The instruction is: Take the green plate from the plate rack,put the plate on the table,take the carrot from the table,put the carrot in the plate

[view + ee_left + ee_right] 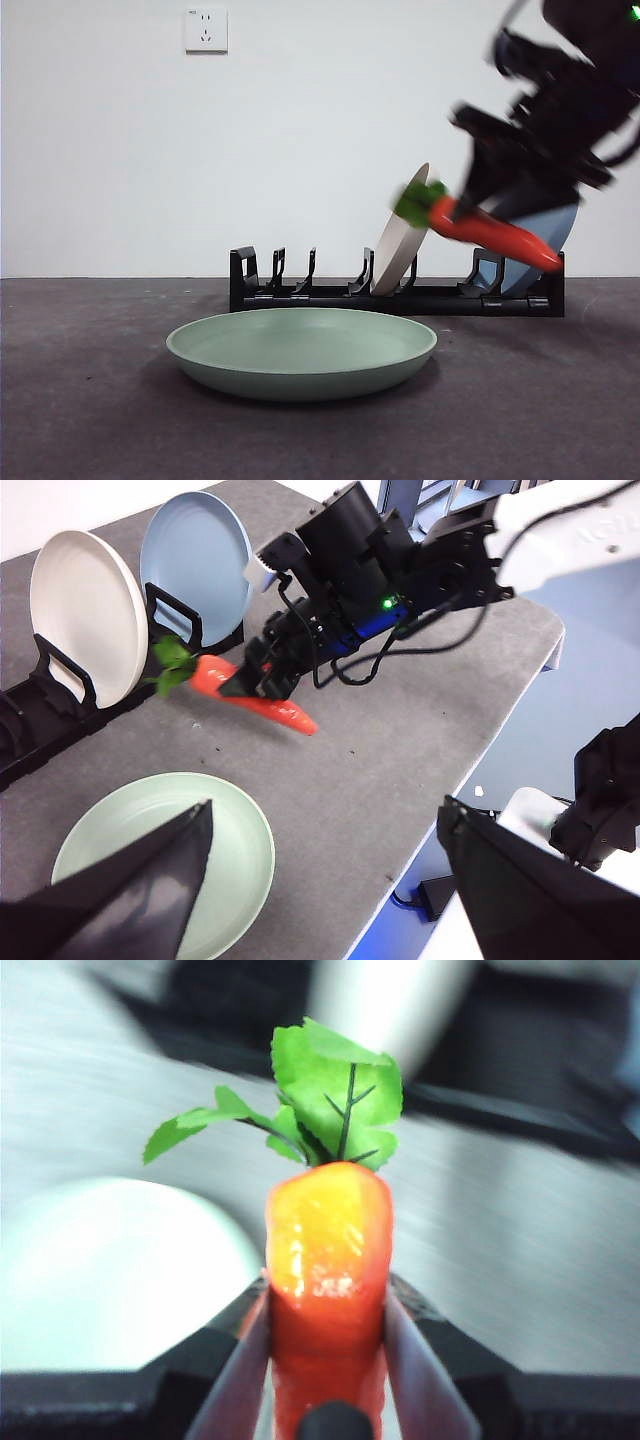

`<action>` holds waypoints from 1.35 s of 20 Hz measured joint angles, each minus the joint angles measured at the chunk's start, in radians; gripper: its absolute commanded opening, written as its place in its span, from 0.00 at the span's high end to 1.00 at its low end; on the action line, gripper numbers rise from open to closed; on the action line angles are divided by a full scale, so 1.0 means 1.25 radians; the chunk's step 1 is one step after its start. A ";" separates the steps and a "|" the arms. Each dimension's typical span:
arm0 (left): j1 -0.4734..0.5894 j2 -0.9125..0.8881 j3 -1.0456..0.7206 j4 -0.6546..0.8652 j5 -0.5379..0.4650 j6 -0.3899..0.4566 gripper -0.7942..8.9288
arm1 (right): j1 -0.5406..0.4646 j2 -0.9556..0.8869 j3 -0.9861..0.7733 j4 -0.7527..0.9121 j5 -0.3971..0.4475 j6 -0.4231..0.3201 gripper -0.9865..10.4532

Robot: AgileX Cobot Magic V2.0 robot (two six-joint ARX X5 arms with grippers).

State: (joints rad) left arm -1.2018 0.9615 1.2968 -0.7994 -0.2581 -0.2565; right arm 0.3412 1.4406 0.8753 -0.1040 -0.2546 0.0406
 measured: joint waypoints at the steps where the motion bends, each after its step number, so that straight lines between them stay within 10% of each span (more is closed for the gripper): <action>1: 0.000 0.000 0.000 0.000 0.000 0.000 0.53 | 0.037 0.002 0.000 0.012 0.000 0.012 0.93; 10: 0.000 -0.001 0.000 -0.022 0.000 0.000 0.53 | 0.286 0.198 0.000 0.164 0.090 0.068 0.93; 14: 0.000 -0.001 0.000 -0.031 0.000 0.000 0.53 | 0.295 0.272 0.000 0.216 0.099 0.098 0.88; 18: 0.000 -0.001 0.000 -0.036 0.000 0.000 0.53 | 0.294 0.280 0.003 0.228 0.099 0.108 0.56; 27: 0.000 -0.001 0.000 -0.056 0.000 0.001 0.53 | 0.294 0.083 0.001 0.131 0.102 0.150 0.53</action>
State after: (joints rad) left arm -1.2018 0.9607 1.2968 -0.8700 -0.2584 -0.2550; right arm 0.7094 1.5444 0.8761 0.0601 -0.1272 0.2287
